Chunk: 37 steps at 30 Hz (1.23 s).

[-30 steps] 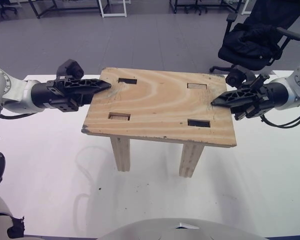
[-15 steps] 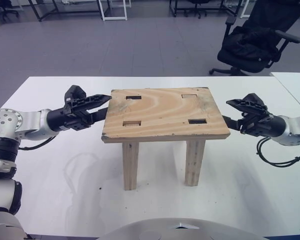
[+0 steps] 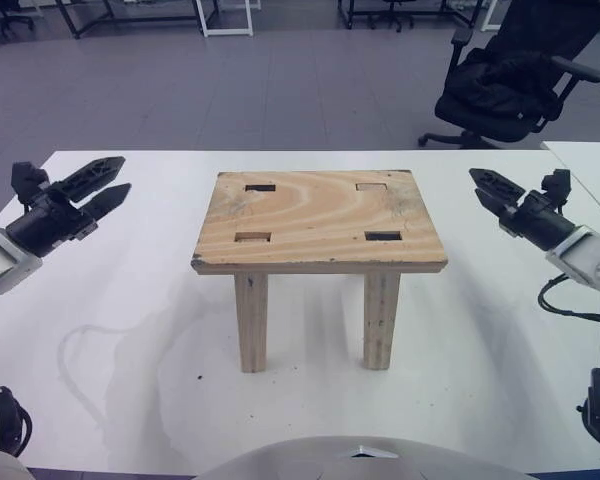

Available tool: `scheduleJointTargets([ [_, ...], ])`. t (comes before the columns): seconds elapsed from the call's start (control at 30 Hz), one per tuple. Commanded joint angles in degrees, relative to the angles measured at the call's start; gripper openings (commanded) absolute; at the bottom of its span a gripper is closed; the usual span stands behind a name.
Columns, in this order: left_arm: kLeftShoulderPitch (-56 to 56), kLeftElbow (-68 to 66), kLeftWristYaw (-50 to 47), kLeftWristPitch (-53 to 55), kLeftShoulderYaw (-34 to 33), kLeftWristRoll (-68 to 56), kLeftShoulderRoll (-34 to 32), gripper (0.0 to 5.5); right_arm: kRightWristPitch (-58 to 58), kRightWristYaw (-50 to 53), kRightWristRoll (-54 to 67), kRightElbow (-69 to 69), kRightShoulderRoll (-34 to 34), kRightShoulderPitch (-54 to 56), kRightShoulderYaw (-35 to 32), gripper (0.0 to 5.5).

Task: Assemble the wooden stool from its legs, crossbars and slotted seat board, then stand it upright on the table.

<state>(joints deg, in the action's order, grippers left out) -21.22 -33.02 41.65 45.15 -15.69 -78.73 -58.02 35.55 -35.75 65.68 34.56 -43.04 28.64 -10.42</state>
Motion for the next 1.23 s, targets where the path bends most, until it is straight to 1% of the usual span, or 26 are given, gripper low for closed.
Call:
scheduleJointTargets([
  [0.03, 12.72, 9.43, -10.19, -36.56, 0.17, 29.49, 11.57, 4.98, -28.73, 9.46, -24.25, 1.73, 7.29, -5.71, 3.26, 5.40],
  [0.1, 15.06, 10.36, -15.24, -42.80, 1.03, 36.36, 15.16, 4.98, -31.59, 11.29, -26.97, 2.47, 9.64, -6.08, 2.34, 5.40],
  [0.17, 15.35, 10.33, -18.67, -45.38, 0.71, 40.74, 17.87, 4.98, -31.59, 13.19, -29.45, 4.32, 11.40, -5.35, 1.68, 5.40],
  [0.23, 15.36, 9.25, -20.36, -48.14, 1.20, 46.36, 19.50, 4.98, -31.05, 13.93, -32.13, 6.15, 12.62, -4.59, 1.37, 5.40],
  [0.3, 15.35, 9.11, -21.19, -48.35, 0.28, 48.15, 21.50, 4.98, -31.84, 13.15, -34.44, 5.71, 13.57, -4.82, 1.18, 5.40],
  [0.5, 17.67, 15.62, -21.58, -44.71, -1.50, 49.11, 25.53, 4.98, -34.48, 13.39, -37.86, 3.60, 17.09, -8.40, -1.24, 5.40],
  [0.6, 17.36, 14.95, -22.57, -40.62, -1.99, 49.61, 25.95, 4.98, -33.00, 14.01, -37.54, 3.27, 19.07, -8.66, -2.79, 5.40],
  [0.77, 16.12, 14.87, -23.28, -35.74, -2.45, 50.53, 27.48, 4.98, -34.09, 14.23, -39.50, 2.56, 20.85, -9.56, -3.76, 5.40],
  [0.83, 15.33, 14.38, -22.39, -35.52, -2.15, 51.53, 27.38, 4.98, -34.10, 14.11, -39.91, 2.57, 21.26, -9.76, -4.37, 5.40],
  [0.97, 14.10, 13.60, -21.19, -35.90, -4.18, 50.33, 28.02, 4.98, -34.05, 13.92, -40.21, 2.27, 22.15, -9.31, -5.14, 5.40],
  [1.23, 12.29, 12.66, -22.08, -36.10, -7.28, 49.39, 31.05, 4.98, -34.33, 13.58, -41.25, 2.69, 23.29, -8.54, -6.78, 5.40],
])
